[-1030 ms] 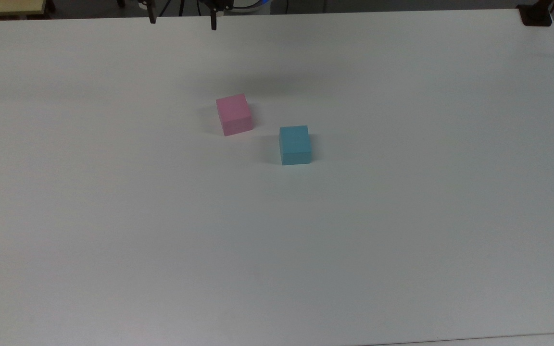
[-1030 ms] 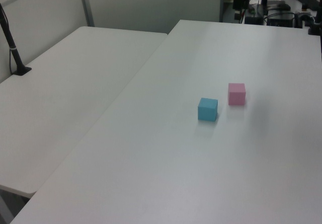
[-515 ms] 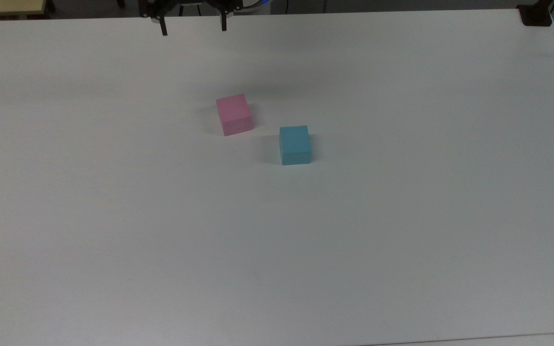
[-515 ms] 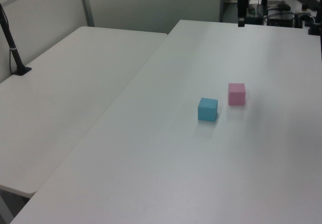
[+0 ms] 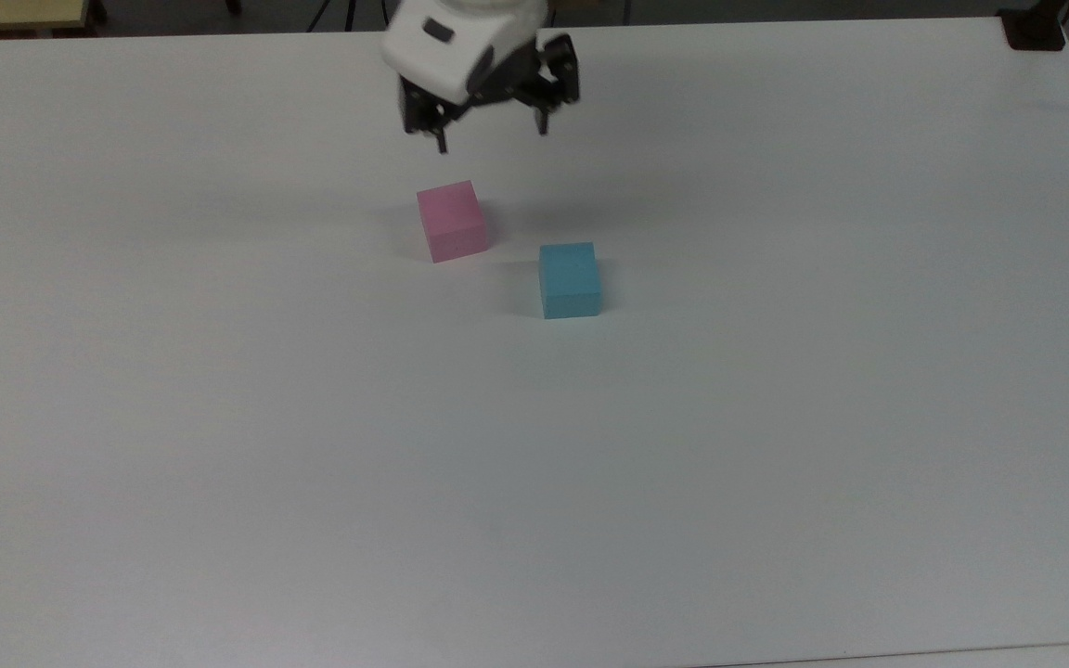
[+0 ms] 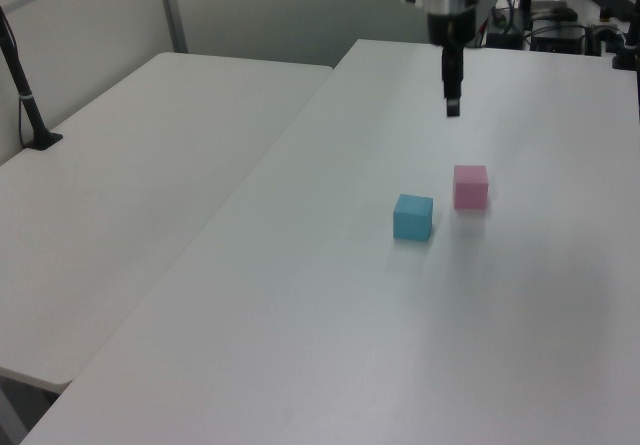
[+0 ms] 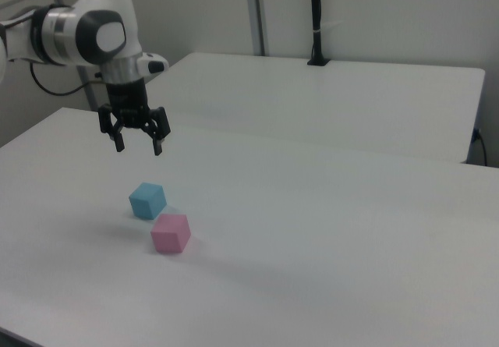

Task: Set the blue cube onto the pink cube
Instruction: 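Move the open gripper over the light-blue cube and lower it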

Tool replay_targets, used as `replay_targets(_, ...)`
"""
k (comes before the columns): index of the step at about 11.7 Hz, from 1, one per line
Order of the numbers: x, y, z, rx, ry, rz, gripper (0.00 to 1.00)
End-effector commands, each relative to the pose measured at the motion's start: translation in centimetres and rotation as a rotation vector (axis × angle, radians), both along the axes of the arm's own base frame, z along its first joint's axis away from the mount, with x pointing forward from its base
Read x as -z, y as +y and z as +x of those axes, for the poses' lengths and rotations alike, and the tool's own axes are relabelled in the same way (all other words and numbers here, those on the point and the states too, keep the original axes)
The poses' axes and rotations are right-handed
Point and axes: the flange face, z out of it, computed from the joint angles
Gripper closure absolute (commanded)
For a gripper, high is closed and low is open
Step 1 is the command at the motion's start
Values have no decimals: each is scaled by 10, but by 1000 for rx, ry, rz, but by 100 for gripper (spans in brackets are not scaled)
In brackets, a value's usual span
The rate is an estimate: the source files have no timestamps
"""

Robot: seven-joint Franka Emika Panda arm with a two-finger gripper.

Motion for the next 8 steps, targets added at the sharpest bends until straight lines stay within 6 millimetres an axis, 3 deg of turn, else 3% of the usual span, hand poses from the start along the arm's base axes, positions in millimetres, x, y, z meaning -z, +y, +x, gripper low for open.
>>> replay_targets(1, 44, 39, 14, 46, -7, 24, 0)
replay_targets(3, 79, 57, 19, 15, 23, 10, 0)
replay_targets(5, 104, 61, 26, 35, 24, -28, 0)
replay_targets(8, 126, 68, 31, 39, 17, -66, 0)
